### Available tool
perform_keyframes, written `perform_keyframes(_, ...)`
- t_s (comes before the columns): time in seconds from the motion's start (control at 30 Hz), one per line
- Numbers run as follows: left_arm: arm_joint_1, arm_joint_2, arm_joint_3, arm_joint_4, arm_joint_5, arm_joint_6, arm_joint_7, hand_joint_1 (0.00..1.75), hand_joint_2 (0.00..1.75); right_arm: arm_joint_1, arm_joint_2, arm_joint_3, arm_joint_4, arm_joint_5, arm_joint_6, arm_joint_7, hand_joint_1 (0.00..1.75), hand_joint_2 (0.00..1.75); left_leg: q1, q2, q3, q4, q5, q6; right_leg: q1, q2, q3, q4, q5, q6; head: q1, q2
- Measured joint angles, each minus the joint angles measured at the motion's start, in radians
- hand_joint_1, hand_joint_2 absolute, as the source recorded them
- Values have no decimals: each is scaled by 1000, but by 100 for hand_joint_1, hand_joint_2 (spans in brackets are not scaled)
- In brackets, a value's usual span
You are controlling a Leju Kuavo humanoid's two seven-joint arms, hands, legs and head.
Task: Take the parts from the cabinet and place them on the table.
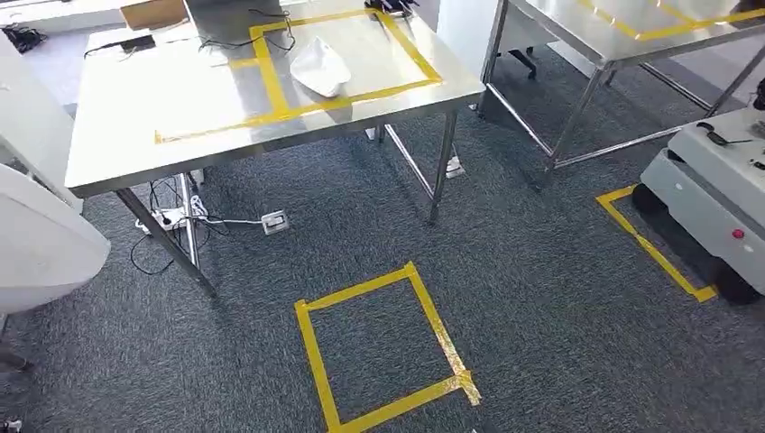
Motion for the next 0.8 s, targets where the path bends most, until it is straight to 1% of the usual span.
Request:
perform_keyframes(0.03, 2, -2, 0, 1, 0, 0, 0, 175, 175, 4, 0, -1, 0, -1, 0, 1, 0, 0, 0, -7, -2, 2, 0, 0, 0, 0, -15, 22, 6, 1, 0, 0)
perform_keyframes(0.07, 4, -4, 0, 2, 0, 0, 0, 175, 175, 6, 0, -2, 0, -4, -1, 2, 0, 0, 1, -14, -2, 4, 0, 0, -2, 0, -4, -5, 35, 0, 0, 0)
perform_keyframes(0.1, 6, -5, 0, 2, 0, 0, -1, 175, 175, 6, 0, -4, 0, -6, -5, 4, 0, 0, 3, -20, -3, 7, -1, -2, -4, 0, 26, -72, 79, 0, 0, 0)
perform_keyframes(0.13, 7, -5, 0, 2, 0, -2, -1, 175, 175, 6, 0, -7, 0, -8, -9, 7, 0, 0, 5, -24, -3, 10, -2, -6, -7, 1, 70, -163, 125, -1, 0, 0)
perform_keyframes(0.17, 7, -5, 0, 2, 0, -2, -2, 175, 175, 5, 0, -9, 0, -10, -11, 8, 0, 0, 6, -27, -4, 14, -4, -13, -9, 6, 109, -241, 151, -1, 0, 0)
perform_keyframes(0.2, 7, -5, 0, 1, 0, -3, -2, 175, 175, 3, 1, -11, 0, -12, -13, 8, 0, 0, -1, -31, -7, 19, -6, -23, -2, 10, 111, -256, 137, -2, 0, 0)
perform_keyframes(0.23, 7, -5, -1, 1, 0, -4, -2, 175, 175, 2, 3, -15, 0, -13, -13, 11, 0, 0, -1, -36, -9, 19, -5, -29, -7, 9, 109, -259, 144, -10, -1, 0)
perform_keyframes(0.27, 7, -4, -1, 1, 0, -8, -2, 175, 175, 3, 5, -16, 0, -13, -13, 16, 0, 0, -2, -35, -9, 20, -8, -28, -7, 9, 108, -263, 147, -9, -1, 0)
perform_keyframes(0.3, 8, -4, -2, 1, 0, -9, -2, 175, 175, 3, 6, -16, 0, -14, -15, 20, 0, 0, -2, -35, -8, 15, -10, -4, -6, 8, 108, -263, 147, -9, -2, 0)
perform_keyframes(0.33, 8, -4, -2, 1, 0, -9, -3, 175, 175, 3, 7, -17, 0, -15, -18, 25, 0, 0, -3, -35, -14, 14, -8, 6, -8, 8, 109, -263, 149, -12, -2, 0)
perform_keyframes(0.37, 8, -2, -2, 1, 0, -9, -3, 175, 175, 3, 12, -18, 0, -16, -18, 25, 0, 0, -4, -34, -13, 15, -7, 2, -16, 5, 111, -268, 152, -5, 0, 0)
perform_keyframes(0.4, 6, -2, -2, -1, -5, -9, -5, 175, 175, 2, 13, -18, 0, -17, -18, 25, 0, 0, -9, -34, -5, 9, -2, 2, -24, 6, 114, -277, 155, -2, -3, 0)
perform_keyframes(0.43, 3, 2, -2, -5, -10, -9, -5, 175, 175, -1, 17, -18, 0, -18, -18, 26, 0, 0, -20, -31, 3, -20, 3, 7, -28, 5, 124, -296, 161, 0, -3, 0)
perform_keyframes(0.47, 2, 7, -3, -12, -12, -9, -7, 175, 175, -4, 18, -18, 0, -18, -18, 25, 0, 0, -16, -39, 65, -99, 32, 22, -16, 8, 143, -324, 166, 1, -5, 0)
perform_keyframes(0.5, 5, 0, -7, -13, -13, -9, -8, 175, 175, -3, 17, -18, 0, -18, -18, 24, 0, 0, -8, -34, 90, -147, 49, 19, -15, 7, 150, -316, 171, 0, 0, 0)
perform_keyframes(0.53, -3, -1, -9, -13, -14, -10, -11, 175, 175, -3, 18, -21, 0, -18, -17, 25, 0, 0, 1, -36, 113, -181, 64, 30, -13, 10, 133, -274, 143, -1, -1, 0)
perform_keyframes(0.57, -3, -2, -9, -13, -14, -9, -10, 175, 175, -4, 20, -21, 0, -18, -17, 25, 0, 0, 7, -34, 118, -186, 67, 22, -15, 9, 103, -218, 114, 4, 0, 0)
perform_keyframes(0.6, 5, -8, -10, -12, -15, -9, -10, 175, 175, -4, 20, -22, 0, -18, -18, 24, 0, 0, 12, -33, 116, -183, 63, 11, -20, 9, 64, -152, 82, 11, -2, 0)
perform_keyframes(0.63, 15, -13, -11, -12, -16, -11, -9, 175, 175, -4, 19, -23, 0, -18, -19, 24, 0, 0, 19, -34, 112, -174, 56, 1, -25, 9, 31, -97, 63, 19, -1, 0)
perform_keyframes(0.67, 22, -14, -13, -12, -18, -11, -9, 175, 175, -3, 17, -24, 0, -18, -22, 24, 0, 0, 27, -34, 108, -162, 49, -11, -30, 9, 17, -84, 69, 28, -2, 0)
perform_keyframes(0.7, 24, -15, -15, -12, -18, -12, -10, 175, 175, -1, 16, -25, 0, -18, -22, 24, 0, 0, 39, -37, 104, -144, 37, -27, -37, 8, 29, -115, 101, 40, -1, 0)
perform_keyframes(0.73, 25, -16, -16, -12, -18, -12, -10, 175, 175, 1, 13, -25, 0, -18, -22, 24, 0, 0, 52, -39, 99, -123, 23, -43, -46, 8, 60, -181, 144, 53, -1, 0)
perform_keyframes(0.77, 27, -18, -16, -12, -18, -12, -10, 175, 175, 1, 12, -25, 0, -18, -22, 24, 0, 0, 65, -40, 94, -95, 4, -60, -58, 7, 100, -263, 186, 69, -1, 0)
perform_keyframes(0.8, 29, -18, -16, -13, -18, -12, -11, 175, 175, 0, 13, -25, 0, -18, -22, 24, 0, 0, 71, -41, 83, -61, -20, -80, -53, 16, 103, -262, 166, 81, 0, 0)
